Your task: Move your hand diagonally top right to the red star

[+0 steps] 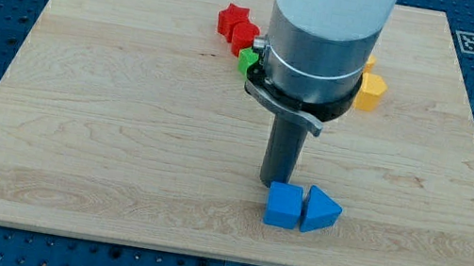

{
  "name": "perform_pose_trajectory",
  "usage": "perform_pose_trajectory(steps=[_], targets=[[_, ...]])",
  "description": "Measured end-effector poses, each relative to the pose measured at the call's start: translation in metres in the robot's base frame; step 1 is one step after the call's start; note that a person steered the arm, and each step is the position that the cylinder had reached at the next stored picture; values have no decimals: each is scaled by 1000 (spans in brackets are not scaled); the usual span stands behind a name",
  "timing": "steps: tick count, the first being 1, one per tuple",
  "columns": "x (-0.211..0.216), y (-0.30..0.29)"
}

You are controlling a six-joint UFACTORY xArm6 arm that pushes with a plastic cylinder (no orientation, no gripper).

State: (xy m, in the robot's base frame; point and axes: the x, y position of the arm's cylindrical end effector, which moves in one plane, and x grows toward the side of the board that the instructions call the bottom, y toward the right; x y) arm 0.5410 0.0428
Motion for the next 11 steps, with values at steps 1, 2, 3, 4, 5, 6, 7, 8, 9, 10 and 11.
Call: perform_pose_trajectory(steps=[1, 2, 3, 4, 5, 6, 7, 8, 9, 10, 11], targets=[[3, 0], [-17, -13], [-63, -78], [-118, -157], [-186, -217], [-253, -226], [-299, -209], [-304, -154], [-304, -88], [-298, -55], [-266, -56]])
